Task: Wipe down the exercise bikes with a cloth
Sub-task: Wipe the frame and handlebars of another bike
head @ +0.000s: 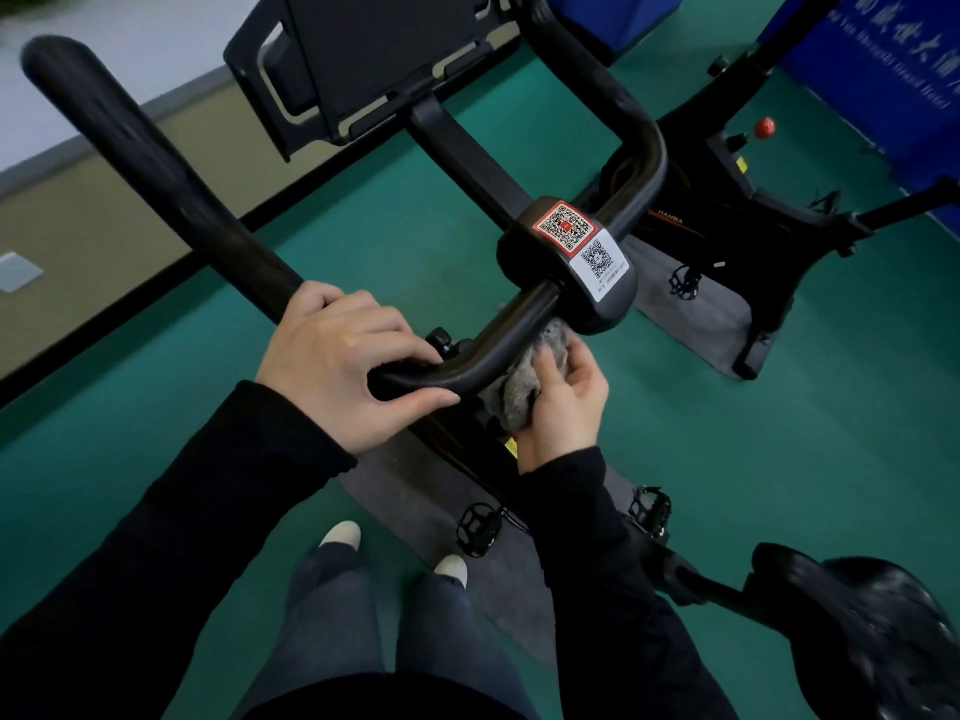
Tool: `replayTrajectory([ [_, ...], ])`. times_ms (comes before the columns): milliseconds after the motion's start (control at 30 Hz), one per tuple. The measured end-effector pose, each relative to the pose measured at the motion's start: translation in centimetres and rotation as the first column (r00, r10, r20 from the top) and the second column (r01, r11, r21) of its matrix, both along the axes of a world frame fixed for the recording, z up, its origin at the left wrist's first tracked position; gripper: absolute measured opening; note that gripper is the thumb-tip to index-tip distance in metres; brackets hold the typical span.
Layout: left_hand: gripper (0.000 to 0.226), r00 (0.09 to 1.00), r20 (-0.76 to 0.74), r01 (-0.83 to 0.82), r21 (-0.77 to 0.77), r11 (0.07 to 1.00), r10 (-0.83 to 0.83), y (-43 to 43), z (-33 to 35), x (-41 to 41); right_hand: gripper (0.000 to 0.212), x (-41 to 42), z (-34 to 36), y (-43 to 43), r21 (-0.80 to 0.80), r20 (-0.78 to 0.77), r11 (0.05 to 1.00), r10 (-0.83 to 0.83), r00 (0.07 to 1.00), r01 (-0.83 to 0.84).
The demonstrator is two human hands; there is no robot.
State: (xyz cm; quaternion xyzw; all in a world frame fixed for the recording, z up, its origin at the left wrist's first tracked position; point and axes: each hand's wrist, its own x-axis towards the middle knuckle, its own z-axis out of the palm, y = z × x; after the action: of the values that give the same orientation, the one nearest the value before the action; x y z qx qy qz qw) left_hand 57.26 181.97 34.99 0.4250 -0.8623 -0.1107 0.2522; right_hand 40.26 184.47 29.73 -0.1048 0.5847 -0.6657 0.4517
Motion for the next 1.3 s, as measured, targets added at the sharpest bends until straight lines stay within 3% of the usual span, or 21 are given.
replayTrajectory([
  [267,0.039,1.000,-0.007,-0.004,-0.021,1.000,0.004,0.0,-0.2,0.0,0.029,2.3,-0.9,2.6,0.005,0.013,0.992,0.124,0.992,-0.124],
  [400,0.040,1.000,-0.005,0.000,-0.016,1.000,0.000,0.0,-0.2,0.0,0.013,1.2,-0.3,3.1,-0.017,-0.093,0.995,0.092,0.991,-0.094],
  [500,0.040,1.000,-0.002,-0.004,-0.014,1.000,0.004,0.1,0.0,0.0,0.018,0.8,0.2,3.1,-0.002,-0.204,0.999,0.047,0.978,-0.049],
  [700,0.046,0.999,0.038,-0.004,-0.001,1.000,0.004,0.3,0.2,-0.1,0.024,0.4,1.1,4.1,0.023,-0.442,0.988,0.150,0.884,-0.156],
  [933,0.053,0.996,0.090,0.025,-0.001,1.000,-0.025,0.8,0.8,0.0,0.020,-2.2,3.4,5.3,-0.042,-0.501,0.983,0.135,0.855,-0.179],
  [1133,0.048,0.987,0.090,-0.123,-0.109,0.986,0.133,3.5,0.6,0.2,0.020,-3.7,5.0,4.9,-0.087,-0.554,0.965,0.161,0.817,-0.249],
  [1300,0.052,0.965,0.091,-0.242,-0.057,0.969,0.247,6.8,-0.3,1.1,0.016,-2.9,6.0,4.2,-0.112,-0.588,0.916,0.252,0.769,-0.385],
])
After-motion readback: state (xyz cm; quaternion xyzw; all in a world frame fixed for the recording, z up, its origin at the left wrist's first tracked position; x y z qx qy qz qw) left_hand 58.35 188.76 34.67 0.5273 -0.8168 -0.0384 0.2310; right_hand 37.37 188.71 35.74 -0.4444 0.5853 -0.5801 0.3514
